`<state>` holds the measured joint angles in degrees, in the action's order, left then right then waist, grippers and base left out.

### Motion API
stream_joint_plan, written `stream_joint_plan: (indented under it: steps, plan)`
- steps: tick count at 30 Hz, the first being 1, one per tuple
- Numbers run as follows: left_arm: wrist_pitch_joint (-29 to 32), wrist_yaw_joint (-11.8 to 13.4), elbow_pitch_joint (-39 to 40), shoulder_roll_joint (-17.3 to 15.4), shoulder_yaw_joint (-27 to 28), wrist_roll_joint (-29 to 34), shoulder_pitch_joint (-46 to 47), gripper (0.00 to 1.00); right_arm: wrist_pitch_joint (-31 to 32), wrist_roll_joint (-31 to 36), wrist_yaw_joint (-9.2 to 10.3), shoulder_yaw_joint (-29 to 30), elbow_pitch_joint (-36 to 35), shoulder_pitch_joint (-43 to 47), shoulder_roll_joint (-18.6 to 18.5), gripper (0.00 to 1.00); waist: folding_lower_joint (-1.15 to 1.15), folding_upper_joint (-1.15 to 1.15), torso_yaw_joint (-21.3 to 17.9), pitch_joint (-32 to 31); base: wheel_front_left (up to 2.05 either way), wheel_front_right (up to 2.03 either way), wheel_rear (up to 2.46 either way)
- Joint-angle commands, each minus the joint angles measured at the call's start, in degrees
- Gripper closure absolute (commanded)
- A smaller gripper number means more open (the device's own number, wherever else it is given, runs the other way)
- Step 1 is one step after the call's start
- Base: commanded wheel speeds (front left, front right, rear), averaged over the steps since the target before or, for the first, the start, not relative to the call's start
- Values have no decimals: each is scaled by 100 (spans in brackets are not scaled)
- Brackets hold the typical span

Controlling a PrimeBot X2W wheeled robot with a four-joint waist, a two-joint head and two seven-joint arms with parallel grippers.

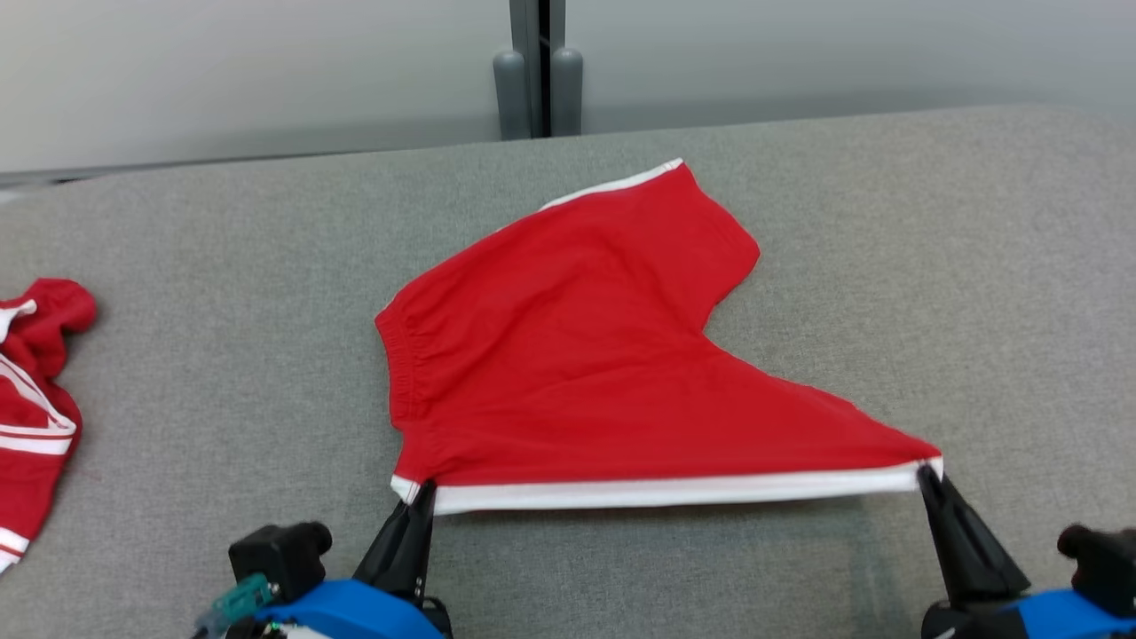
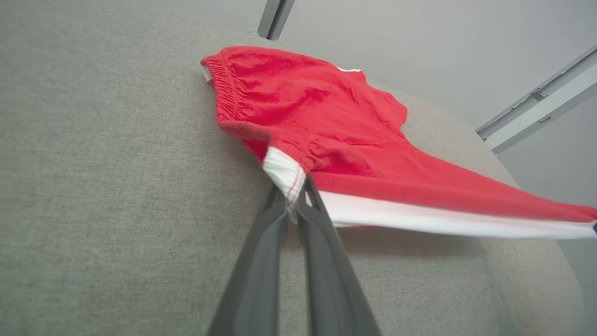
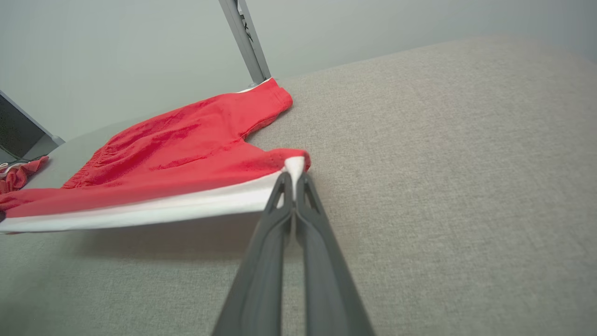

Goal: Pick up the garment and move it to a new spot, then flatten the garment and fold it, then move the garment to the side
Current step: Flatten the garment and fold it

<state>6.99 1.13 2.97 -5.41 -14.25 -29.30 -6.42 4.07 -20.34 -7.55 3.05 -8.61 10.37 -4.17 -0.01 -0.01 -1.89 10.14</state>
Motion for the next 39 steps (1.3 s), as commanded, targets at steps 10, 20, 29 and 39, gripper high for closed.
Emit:
stream_joint_plan:
  steps: [10, 20, 29, 39]
  plan:
    - [508, -274, -175, -115, 195, -558, 1129, 100, 477, -144, 10, 130, 570, -1788, -97, 100, 1, 1, 126, 814, 0, 0, 0]
    - [823, -372, -418, -239, 308, -687, 2334, 100, 879, -299, 7, -304, 1627, -3806, -554, 100, 1, 1, 388, 1424, 0, 0, 0]
    - [791, -556, -1208, -81, 214, -831, 3577, 100, 614, -587, 7, -670, 3147, -5590, -865, 100, 1, 1, 646, 2021, 0, 0, 0]
    - [542, -774, -2017, 16, -123, -875, 4338, 0, -294, -880, 7, -1367, 4455, -6629, -998, 35, 1, 1, 765, 2266, 0, 0, 0]
